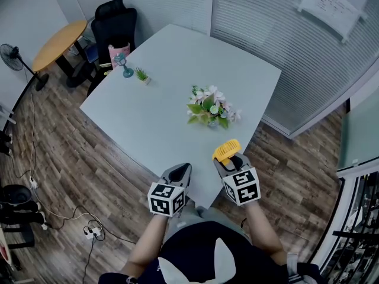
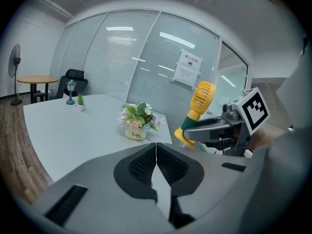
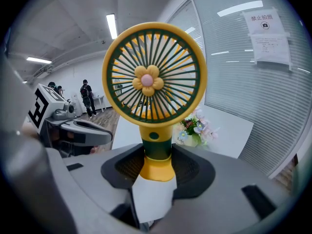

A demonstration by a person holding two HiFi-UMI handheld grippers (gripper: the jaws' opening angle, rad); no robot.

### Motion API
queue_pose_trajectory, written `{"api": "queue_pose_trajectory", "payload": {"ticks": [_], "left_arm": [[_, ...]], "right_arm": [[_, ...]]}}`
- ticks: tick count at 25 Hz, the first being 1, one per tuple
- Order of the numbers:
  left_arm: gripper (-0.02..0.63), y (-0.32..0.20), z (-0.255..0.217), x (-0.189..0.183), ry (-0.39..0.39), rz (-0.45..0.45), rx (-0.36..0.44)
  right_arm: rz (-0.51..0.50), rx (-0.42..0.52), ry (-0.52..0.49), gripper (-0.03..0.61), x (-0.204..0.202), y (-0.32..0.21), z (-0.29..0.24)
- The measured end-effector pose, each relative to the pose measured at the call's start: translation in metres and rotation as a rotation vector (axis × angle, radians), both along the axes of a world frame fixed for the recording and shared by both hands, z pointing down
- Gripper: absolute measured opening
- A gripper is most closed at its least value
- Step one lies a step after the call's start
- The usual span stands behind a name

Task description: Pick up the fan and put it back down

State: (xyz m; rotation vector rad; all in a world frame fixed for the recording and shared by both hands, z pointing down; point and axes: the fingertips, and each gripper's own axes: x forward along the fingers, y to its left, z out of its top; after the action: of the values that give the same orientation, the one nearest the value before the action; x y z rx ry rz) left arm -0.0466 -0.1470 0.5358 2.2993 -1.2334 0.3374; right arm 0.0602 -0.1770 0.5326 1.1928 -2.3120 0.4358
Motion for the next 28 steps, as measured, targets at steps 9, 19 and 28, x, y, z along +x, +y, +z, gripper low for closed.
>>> {"api": "queue_pose_trajectory", "payload": {"ticks": [9, 19, 28], "left_arm": [[0.021, 0.007, 0.000, -0.014, -0.007, -0.033, -0.002], [0.021, 0.019, 0.001, -0.037, -0.019, -0.102, -0.005], [0.021, 0.031, 0.004, -0.055, -0.019, -0.168, -0.012]], "right_arm": [[-0.043, -0.006, -0.001, 0.179, -0.017, 0.004, 0.003], [-0.123, -0.013, -0.003, 0.179, -0.045, 0.009, 0.008], [-0.213, -0.023, -0.004, 0.179, -0.074, 0.019, 0.012]]}}
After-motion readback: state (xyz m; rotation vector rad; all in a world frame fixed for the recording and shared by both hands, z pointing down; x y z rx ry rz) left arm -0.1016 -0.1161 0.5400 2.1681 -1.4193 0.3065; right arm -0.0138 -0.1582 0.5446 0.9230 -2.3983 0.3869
